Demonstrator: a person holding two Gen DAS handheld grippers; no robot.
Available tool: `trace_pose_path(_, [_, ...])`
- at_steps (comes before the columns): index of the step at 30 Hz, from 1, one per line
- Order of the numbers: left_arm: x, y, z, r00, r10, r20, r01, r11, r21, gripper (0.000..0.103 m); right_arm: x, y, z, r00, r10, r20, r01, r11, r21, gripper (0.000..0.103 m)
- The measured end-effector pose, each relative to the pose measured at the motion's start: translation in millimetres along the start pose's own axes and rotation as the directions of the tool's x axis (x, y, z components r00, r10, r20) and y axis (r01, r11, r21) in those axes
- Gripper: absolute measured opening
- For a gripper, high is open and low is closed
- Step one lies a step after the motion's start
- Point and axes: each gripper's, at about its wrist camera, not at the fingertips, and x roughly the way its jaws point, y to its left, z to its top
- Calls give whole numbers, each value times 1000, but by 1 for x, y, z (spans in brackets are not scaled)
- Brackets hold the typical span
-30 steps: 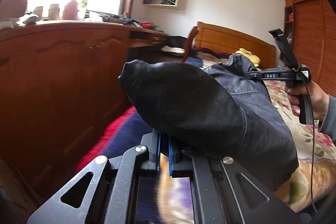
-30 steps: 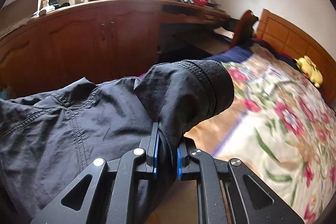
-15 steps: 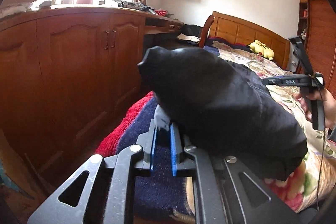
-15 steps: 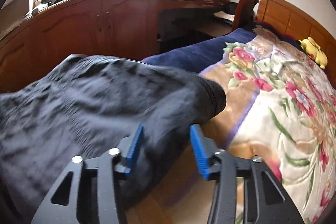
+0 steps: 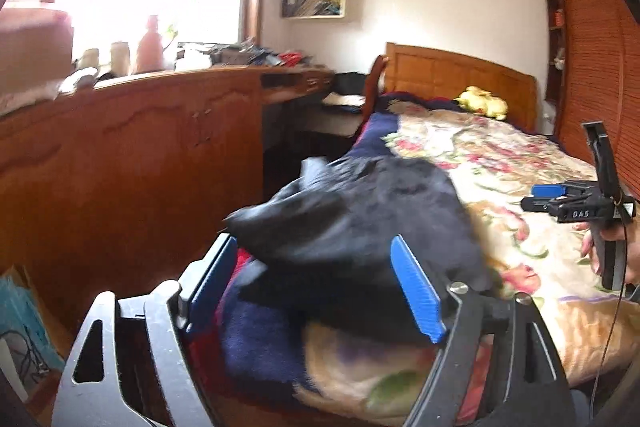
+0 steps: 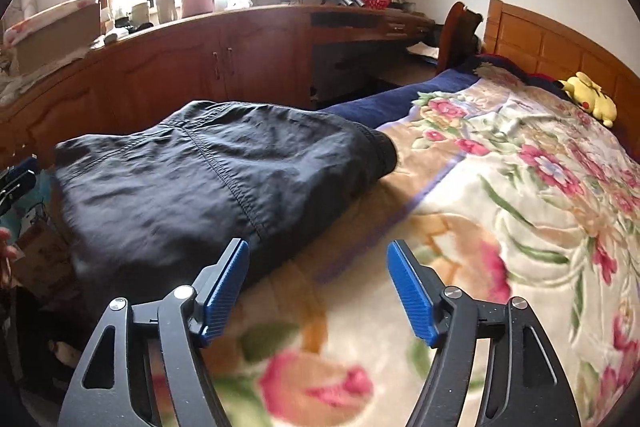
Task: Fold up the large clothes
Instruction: 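Carry the jacket bundle to the bed corner and open both tools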
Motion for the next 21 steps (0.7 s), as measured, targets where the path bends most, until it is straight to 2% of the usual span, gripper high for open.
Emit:
trace_pose_path(2, [-3,-17,7,1000,-26,4,26,1000,16,84,-19,0,-5,1000,-11,27,11,1000,0,79])
trace_pose_path(12, [-9,-92,26,991,-130,24,129,990,52,85,-105,-13,-43,987,-60,152,57,998,22,84])
trace_pose_path(21, [-5,-164,28,972,-235,9,233,967,99,86,-136,-34,-76,976,-119,181,109,992,66,85])
